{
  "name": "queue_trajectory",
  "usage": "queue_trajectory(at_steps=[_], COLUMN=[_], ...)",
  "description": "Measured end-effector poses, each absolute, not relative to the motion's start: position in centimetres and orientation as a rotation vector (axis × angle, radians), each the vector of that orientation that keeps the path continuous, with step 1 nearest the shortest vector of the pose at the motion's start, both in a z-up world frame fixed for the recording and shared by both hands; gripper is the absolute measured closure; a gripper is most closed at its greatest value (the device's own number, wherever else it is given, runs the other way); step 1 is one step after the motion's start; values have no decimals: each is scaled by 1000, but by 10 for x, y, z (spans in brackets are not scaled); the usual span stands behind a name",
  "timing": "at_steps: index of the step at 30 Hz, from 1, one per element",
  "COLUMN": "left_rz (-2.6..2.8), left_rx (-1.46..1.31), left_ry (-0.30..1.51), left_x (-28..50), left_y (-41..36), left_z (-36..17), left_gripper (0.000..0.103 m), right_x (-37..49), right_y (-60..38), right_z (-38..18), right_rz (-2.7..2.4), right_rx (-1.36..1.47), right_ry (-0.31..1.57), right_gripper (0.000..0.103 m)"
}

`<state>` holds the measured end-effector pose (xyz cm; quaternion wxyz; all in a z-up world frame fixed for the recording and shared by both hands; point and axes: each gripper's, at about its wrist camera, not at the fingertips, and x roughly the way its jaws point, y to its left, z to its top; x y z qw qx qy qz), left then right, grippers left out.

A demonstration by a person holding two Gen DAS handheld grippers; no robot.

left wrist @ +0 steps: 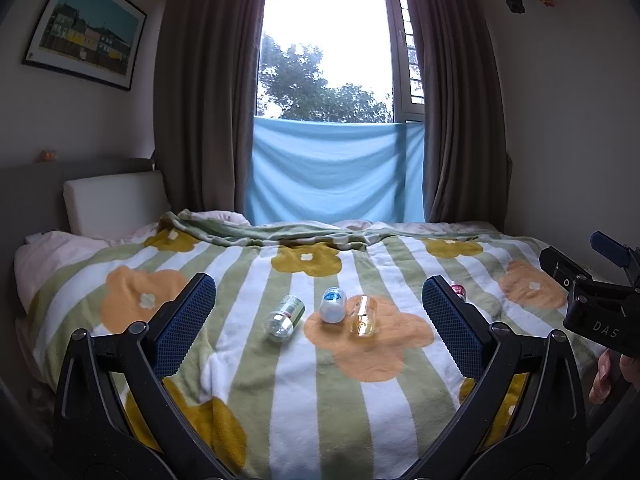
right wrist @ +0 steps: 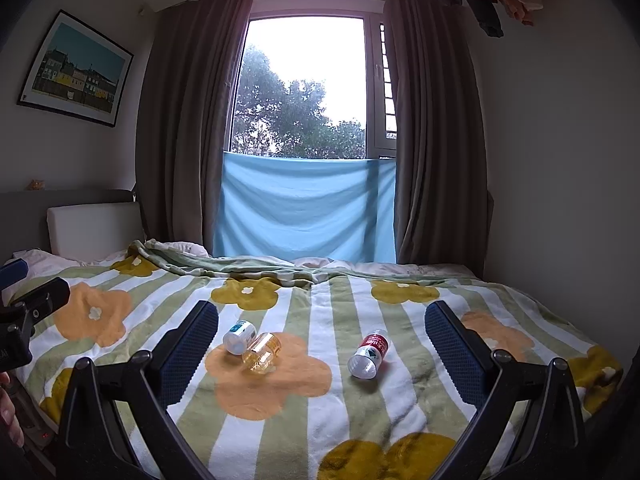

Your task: Flip cup upside down

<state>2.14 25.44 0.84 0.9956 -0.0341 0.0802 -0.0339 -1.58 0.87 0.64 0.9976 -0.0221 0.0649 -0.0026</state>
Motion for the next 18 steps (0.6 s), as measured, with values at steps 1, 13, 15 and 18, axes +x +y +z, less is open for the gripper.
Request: queue_trajectory(at_steps=[1, 13, 15, 18], left_rz=[-68, -81, -81, -86], left_rx=[-68, -72, -76, -78], left_ry=[161, 156, 158, 166], left_x=[22, 22, 23, 24], left_y=[254, 254, 254, 254], left_z=[9, 9, 9, 8], left_gripper=[0, 0, 0, 0], right_x=[-16, -13, -12, -12], right_y=[9, 10, 10, 10], right_z=[6, 11, 11, 10], right_rz=[-4, 7, 7, 8], right_rx=[-43, -34, -35, -34], right_ry=[131, 135, 131, 131], right_gripper=[0, 0, 0, 0])
